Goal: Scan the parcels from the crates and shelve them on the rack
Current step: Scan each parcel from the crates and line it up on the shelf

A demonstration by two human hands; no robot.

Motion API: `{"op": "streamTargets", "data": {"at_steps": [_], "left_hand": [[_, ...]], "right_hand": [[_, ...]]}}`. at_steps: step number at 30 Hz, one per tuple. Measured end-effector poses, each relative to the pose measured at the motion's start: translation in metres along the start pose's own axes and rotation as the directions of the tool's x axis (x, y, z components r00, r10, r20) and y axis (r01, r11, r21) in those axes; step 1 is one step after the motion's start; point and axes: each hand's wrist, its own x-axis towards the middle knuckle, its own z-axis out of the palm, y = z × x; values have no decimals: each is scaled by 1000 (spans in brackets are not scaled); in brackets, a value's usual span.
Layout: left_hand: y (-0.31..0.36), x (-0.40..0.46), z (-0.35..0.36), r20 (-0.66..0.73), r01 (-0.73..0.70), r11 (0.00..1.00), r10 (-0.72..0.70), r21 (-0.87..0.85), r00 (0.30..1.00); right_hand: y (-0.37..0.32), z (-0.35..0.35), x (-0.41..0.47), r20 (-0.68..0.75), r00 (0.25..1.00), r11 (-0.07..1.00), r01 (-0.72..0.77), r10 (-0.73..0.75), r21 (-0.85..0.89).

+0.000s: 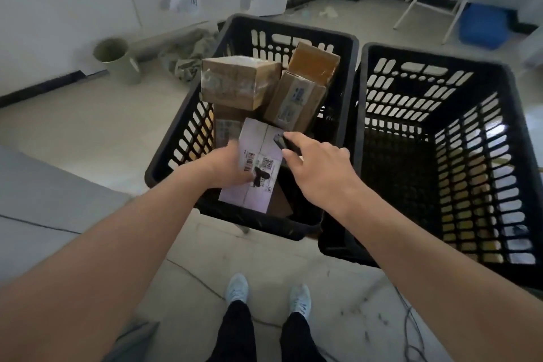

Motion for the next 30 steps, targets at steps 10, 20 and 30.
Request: {"op": "streamTargets", "data": {"at_steps": [10, 20, 30], "left_hand": [[-7, 8, 9, 226, 23, 896, 86, -443, 970], [-3, -34, -28, 66, -94, 879, 141, -468, 988], [11, -93, -73, -270, -344, 837, 246, -426, 931]], "right_hand": [[-5, -12, -11, -8, 1000, 997, -21, 21, 78], [-9, -48, -37, 73, 996, 979, 38, -54, 202], [-20, -92, -65, 174, 969, 977, 150, -176, 152]]}}
